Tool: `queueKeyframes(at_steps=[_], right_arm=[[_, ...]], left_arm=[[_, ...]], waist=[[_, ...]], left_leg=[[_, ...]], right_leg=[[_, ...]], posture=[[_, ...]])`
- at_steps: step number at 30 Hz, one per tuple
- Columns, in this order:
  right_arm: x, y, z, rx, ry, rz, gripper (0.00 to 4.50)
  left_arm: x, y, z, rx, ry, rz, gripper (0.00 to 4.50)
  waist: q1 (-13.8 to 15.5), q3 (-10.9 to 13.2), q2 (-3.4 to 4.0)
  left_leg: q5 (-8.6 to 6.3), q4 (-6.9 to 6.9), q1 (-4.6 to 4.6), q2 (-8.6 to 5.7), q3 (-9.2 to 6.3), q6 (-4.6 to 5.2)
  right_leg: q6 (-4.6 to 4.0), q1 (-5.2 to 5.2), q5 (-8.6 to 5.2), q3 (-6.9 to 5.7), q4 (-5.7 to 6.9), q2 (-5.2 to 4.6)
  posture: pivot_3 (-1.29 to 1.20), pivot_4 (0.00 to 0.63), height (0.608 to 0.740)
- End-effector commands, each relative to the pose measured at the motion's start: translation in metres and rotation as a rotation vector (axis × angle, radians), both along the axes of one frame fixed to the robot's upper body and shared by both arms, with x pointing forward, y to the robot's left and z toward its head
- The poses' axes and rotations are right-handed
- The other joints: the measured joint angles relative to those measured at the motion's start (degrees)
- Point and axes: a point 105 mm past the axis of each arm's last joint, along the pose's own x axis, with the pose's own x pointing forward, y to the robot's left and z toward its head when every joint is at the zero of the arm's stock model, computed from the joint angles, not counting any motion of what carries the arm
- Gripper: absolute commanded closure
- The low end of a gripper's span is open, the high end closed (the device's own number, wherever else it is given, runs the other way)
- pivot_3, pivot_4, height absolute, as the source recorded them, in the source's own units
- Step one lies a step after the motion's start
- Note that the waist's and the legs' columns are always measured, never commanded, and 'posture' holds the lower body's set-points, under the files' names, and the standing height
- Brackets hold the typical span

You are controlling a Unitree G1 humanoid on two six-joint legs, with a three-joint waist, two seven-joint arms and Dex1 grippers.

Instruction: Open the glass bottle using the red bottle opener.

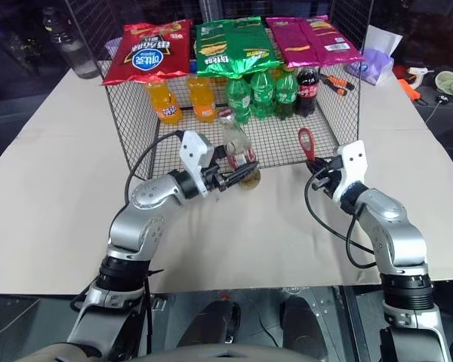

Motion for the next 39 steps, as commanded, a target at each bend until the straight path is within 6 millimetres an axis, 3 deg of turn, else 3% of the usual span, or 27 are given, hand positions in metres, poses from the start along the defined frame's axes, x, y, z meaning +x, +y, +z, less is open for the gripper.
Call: queueKeyframes(at_steps=[1,6,13,15,17,28,39], right_arm=[[0.0,-0.005,0.018,0.0,-0.077,-0.007,4.5],[0.0,-0.005,0.017,-0.006,-0.075,-0.007,4.5],[-0.001,-0.002,0.015,-0.006,-0.073,-0.003,4.5],[-0.001,-0.002,0.015,-0.006,-0.073,-0.002,4.5],[-0.001,-0.002,0.015,-0.007,-0.073,-0.001,4.5],[0.002,-0.001,0.014,-0.007,-0.07,0.0,4.5],[0.005,0.0,0.013,-0.015,-0.071,0.002,4.5]], left_arm=[[-0.004,-0.001,0.014,0.016,-0.097,-0.002,1.72],[-0.005,0.001,-0.005,0.101,-0.1,0.005,1.72],[-0.005,0.002,-0.005,0.076,-0.097,0.019,1.72],[-0.006,0.0,-0.005,0.069,-0.097,0.014,0.68],[-0.007,0.0,-0.004,0.065,-0.099,0.013,0.09],[-0.014,0.007,0.027,-0.156,-0.16,0.035,0.09],[-0.021,0.002,0.032,-0.144,-0.187,-0.01,0.09]], waist=[[0.0,0.0,0.0],[-0.01,0.0,0.0],[0.17,0.0,0.0],[0.19,0.0,0.0],[0.19,0.0,0.0],[0.22,0.0,0.0],[0.2,0.0,0.0]], left_leg=[[0.0,0.0,0.0,0.0,0.01,0.0],[0.0,-0.02,0.0,0.0,0.02,0.0],[0.0,-0.02,0.0,0.0,0.02,0.0],[0.0,-0.02,0.0,0.0,0.02,0.0],[0.0,-0.02,0.0,0.0,0.02,0.0],[0.0,-0.02,0.0,0.02,0.02,0.0],[0.0,-0.02,0.02,0.02,0.03,0.0]], right_leg=[[0.0,0.0,0.0,0.0,0.0,0.0],[0.0,0.0,0.0,0.02,-0.02,-0.01],[0.0,0.0,0.0,0.01,-0.02,-0.01],[0.0,0.0,0.0,0.01,-0.03,-0.01],[0.0,0.01,0.0,0.01,-0.03,-0.01],[0.0,0.02,0.0,0.01,-0.04,-0.02],[0.0,0.03,0.0,0.01,-0.04,0.0]], posture=[[0.0,0.15,0.74],[0.0,0.15,0.74],[0.0,0.15,0.74],[0.0,0.15,0.74],[0.0,0.15,0.74],[0.0,0.15,0.74],[0.0,0.15,0.74]])
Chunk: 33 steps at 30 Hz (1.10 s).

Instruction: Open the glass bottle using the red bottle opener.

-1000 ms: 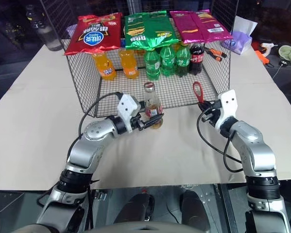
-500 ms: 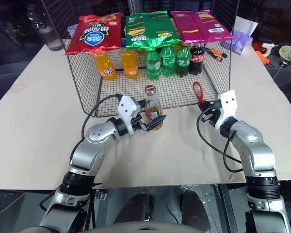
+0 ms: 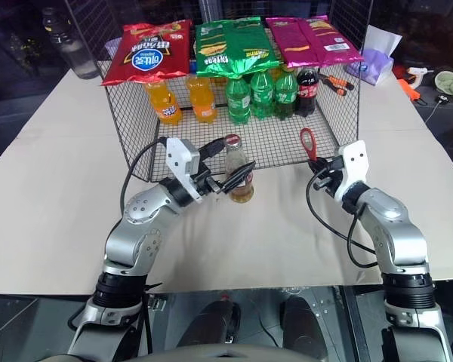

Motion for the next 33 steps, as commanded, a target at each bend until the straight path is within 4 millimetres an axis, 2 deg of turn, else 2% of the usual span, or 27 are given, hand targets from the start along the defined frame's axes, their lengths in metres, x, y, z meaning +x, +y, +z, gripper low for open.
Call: queueKeyframes(at_steps=[1,26,27,28,30,31,33], right_arm=[[0.002,0.003,0.014,-0.001,-0.061,0.014,4.5],[0.003,0.003,0.014,-0.008,-0.067,0.017,4.5],[0.003,0.003,0.014,-0.008,-0.067,0.016,4.5],[0.002,0.003,0.014,-0.008,-0.067,0.015,4.5],[0.002,0.002,0.014,-0.01,-0.068,0.012,4.5],[0.003,0.002,0.014,-0.01,-0.068,0.011,4.5],[0.003,0.002,0.014,-0.011,-0.068,0.01,4.5]], left_arm=[[-0.006,-0.002,0.011,0.013,-0.066,-0.019,0.09],[-0.002,-0.005,0.002,-0.007,-0.022,-0.029,0.09],[-0.002,-0.005,0.002,-0.008,-0.021,-0.028,0.63],[-0.002,-0.005,0.002,-0.01,-0.02,-0.03,0.92],[-0.002,-0.006,0.001,-0.007,-0.014,-0.036,1.88],[-0.002,-0.006,0.001,-0.002,-0.017,-0.032,2.23],[-0.002,-0.006,0.001,-0.004,-0.016,-0.033,2.23]], waist=[[0.0,0.0,0.0],[0.01,0.0,0.0],[0.01,0.0,0.0],[0.01,0.0,0.0],[0.02,0.0,0.0],[0.04,0.0,0.01],[0.09,0.0,0.01]], left_leg=[[0.0,0.0,0.0,0.0,0.0,0.0],[0.0,-0.01,0.01,0.0,-0.01,0.0],[0.0,-0.01,0.01,0.0,-0.01,0.0],[0.0,-0.01,0.01,0.0,-0.01,0.0],[0.0,-0.01,0.01,0.0,-0.01,0.0],[0.0,-0.01,0.01,0.0,-0.01,0.0],[0.0,-0.03,0.09,0.0,-0.01,0.0]], right_leg=[[0.0,0.0,0.0,0.0,0.0,0.0],[0.0,0.01,0.0,0.0,-0.02,0.01],[0.0,0.01,0.0,0.0,-0.02,0.0],[0.0,0.01,0.0,0.0,-0.02,0.0],[0.0,0.02,0.0,0.0,-0.03,0.0],[0.0,0.02,0.0,0.0,-0.03,0.0],[0.0,0.1,0.0,-0.01,-0.05,0.0]], posture=[[0.0,0.15,0.74],[0.0,0.15,0.74],[0.0,0.15,0.74],[0.0,0.15,0.74],[0.0,0.15,0.74],[0.0,0.15,0.74],[0.0,0.15,0.74]])
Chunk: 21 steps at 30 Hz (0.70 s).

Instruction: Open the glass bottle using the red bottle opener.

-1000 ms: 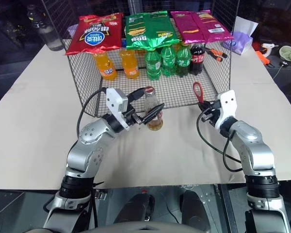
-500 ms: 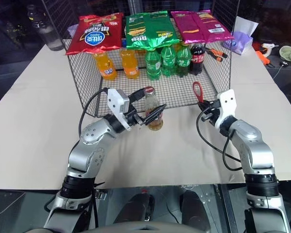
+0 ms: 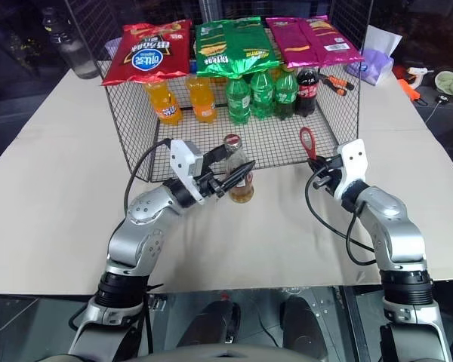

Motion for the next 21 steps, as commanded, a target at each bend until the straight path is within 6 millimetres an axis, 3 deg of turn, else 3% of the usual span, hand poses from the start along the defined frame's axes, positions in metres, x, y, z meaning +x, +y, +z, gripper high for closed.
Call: queueKeyframes(at_steps=[1,8,11,14,17,21], right_arm=[[0.0,0.001,0.015,0.003,-0.064,0.007,4.5],[0.001,0.006,0.025,-0.025,-0.11,0.018,4.5],[0.002,0.012,0.042,-0.172,-0.243,0.027,4.5],[-0.002,0.031,0.057,-0.28,-0.378,0.086,4.5],[-0.016,0.064,0.066,-0.334,-0.508,0.181,4.5],[-0.029,0.088,0.059,-0.403,-0.642,0.225,4.5]], left_arm=[[-0.003,-0.002,0.001,-0.001,-0.01,-0.011,2.23],[-0.003,-0.002,-0.003,0.01,0.002,-0.009,2.23],[-0.004,-0.001,-0.005,0.015,0.009,-0.013,2.23],[-0.004,-0.001,-0.007,0.018,0.013,-0.012,2.23],[-0.003,-0.001,-0.008,0.019,0.015,-0.011,2.23],[-0.002,-0.002,-0.009,0.016,0.018,-0.011,2.23]], waist=[[0.04,0.0,0.0],[0.06,0.0,0.0],[0.03,0.0,0.0],[0.02,0.0,0.0],[0.04,0.0,0.0],[-0.02,0.0,0.0]], left_leg=[[0.0,-0.01,0.03,0.0,0.0,0.0],[0.0,-0.01,0.03,0.0,0.0,0.0],[0.0,-0.02,0.05,0.0,0.01,0.0],[0.0,-0.02,0.07,0.0,0.02,0.0],[0.0,-0.04,0.07,0.01,0.0,0.0],[0.0,-0.05,0.09,0.02,0.01,0.0]], right_leg=[[0.0,0.02,0.0,0.0,0.0,0.0],[0.0,0.03,0.0,0.0,-0.01,0.0],[0.0,0.03,0.0,0.01,0.0,0.0],[0.0,0.03,0.0,0.01,0.0,0.01],[0.0,0.04,0.0,0.0,-0.01,0.02],[0.0,0.04,0.0,0.01,-0.02,0.02]], posture=[[0.0,0.15,0.74],[0.0,0.15,0.74],[0.0,0.15,0.74],[0.0,0.15,0.74],[0.0,0.15,0.74],[0.0,0.15,0.74]])
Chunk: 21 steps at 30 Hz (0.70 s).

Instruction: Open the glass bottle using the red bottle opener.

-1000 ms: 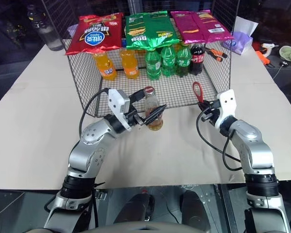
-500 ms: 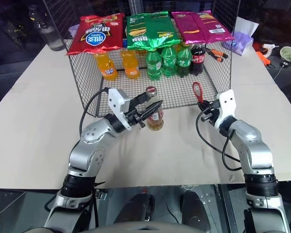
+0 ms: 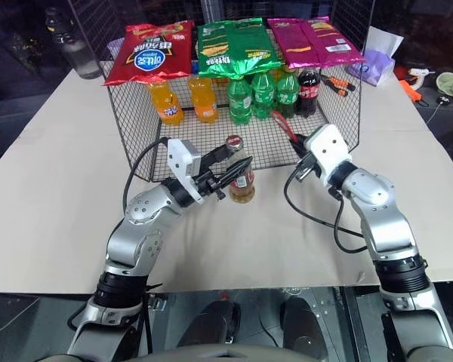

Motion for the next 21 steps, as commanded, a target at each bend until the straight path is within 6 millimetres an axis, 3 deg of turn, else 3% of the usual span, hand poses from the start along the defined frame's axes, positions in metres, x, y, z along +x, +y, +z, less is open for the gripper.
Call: queueKeyframes(at_steps=[1,8,15,21], right_arm=[[-0.016,0.018,0.012,-0.054,-0.183,0.058,4.5],[-0.026,0.025,0.012,-0.191,-0.401,0.072,4.5],[-0.023,0.019,-0.016,-0.297,-0.413,0.069,4.5],[-0.023,0.03,-0.033,-0.29,-0.347,0.164,4.5]], left_arm=[[-0.001,-0.003,-0.007,0.011,0.024,-0.01,2.23],[0.0,-0.002,-0.009,0.006,0.028,-0.002,2.23],[0.0,-0.004,-0.008,0.004,0.026,-0.011,2.23],[0.0,-0.006,-0.008,0.003,0.028,-0.02,2.23]], waist=[[0.05,0.0,0.0],[0.44,0.0,0.0],[0.59,0.0,0.0],[0.76,0.0,0.0]], left_leg=[[0.0,0.0,0.0,0.0,0.0,0.0],[0.0,-0.01,0.03,-0.01,0.0,-0.01],[0.0,-0.06,0.29,-0.01,0.09,0.0],[-0.01,-0.32,0.94,0.11,0.01,0.0]], right_leg=[[0.0,0.0,0.0,0.0,0.0,0.0],[0.0,0.02,0.0,-0.01,-0.03,0.02],[0.0,0.27,0.0,0.06,-0.04,0.02],[0.0,1.03,0.0,-0.03,-0.49,0.12]], posture=[[0.0,0.15,0.74],[0.0,0.15,0.74],[0.0,0.15,0.74],[0.0,0.15,0.74]])
